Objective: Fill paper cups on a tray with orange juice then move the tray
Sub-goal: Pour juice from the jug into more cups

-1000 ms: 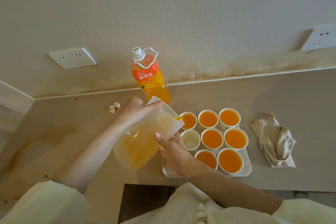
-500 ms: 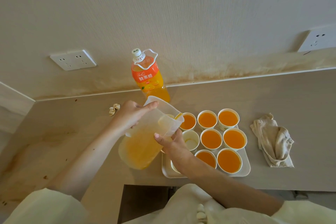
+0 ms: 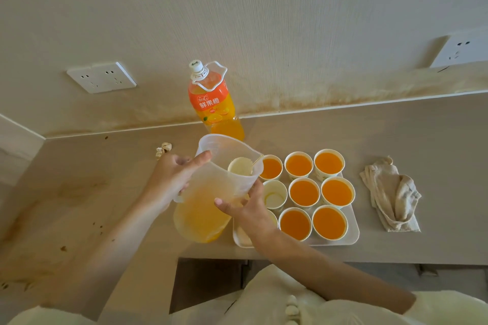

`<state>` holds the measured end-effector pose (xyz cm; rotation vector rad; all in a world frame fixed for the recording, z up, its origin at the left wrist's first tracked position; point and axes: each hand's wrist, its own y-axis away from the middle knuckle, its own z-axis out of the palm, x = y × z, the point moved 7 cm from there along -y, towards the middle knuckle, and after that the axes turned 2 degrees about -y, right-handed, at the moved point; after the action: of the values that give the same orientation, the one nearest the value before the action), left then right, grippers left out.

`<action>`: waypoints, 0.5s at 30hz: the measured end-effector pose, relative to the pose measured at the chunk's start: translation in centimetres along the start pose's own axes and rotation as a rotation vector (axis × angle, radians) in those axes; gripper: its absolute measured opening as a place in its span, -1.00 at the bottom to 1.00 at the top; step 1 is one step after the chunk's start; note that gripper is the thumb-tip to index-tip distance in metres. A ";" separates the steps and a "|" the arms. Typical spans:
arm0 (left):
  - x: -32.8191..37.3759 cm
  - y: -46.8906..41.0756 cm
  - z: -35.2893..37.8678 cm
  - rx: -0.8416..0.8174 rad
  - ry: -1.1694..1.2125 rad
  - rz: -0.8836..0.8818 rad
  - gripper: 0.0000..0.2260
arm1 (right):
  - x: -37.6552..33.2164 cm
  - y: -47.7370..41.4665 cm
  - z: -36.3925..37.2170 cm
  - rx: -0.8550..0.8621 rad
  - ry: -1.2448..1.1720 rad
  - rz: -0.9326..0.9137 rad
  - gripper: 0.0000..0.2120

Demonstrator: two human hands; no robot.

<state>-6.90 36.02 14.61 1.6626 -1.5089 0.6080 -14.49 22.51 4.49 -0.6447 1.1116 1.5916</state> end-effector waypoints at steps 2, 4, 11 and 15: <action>-0.6 0.7 -0.1 0.015 0.029 -0.006 -0.42 | 0.4 0.7 -0.1 0.004 0.024 0.004 -0.04; -1.2 1.3 0.0 0.024 0.068 -0.014 -0.41 | 1.1 1.2 -0.2 0.013 0.038 0.013 -0.03; -3.1 3.0 0.9 0.025 0.030 -0.060 -0.36 | 2.7 2.9 -0.2 -0.011 0.065 0.062 -0.17; -3.4 3.5 1.6 0.029 -0.016 -0.072 -0.39 | 4.1 3.4 -0.6 -0.020 0.050 0.135 -0.20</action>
<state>-11.17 36.86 11.88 1.7406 -1.4508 0.5815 -19.02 23.69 1.93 -0.6367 1.1988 1.7115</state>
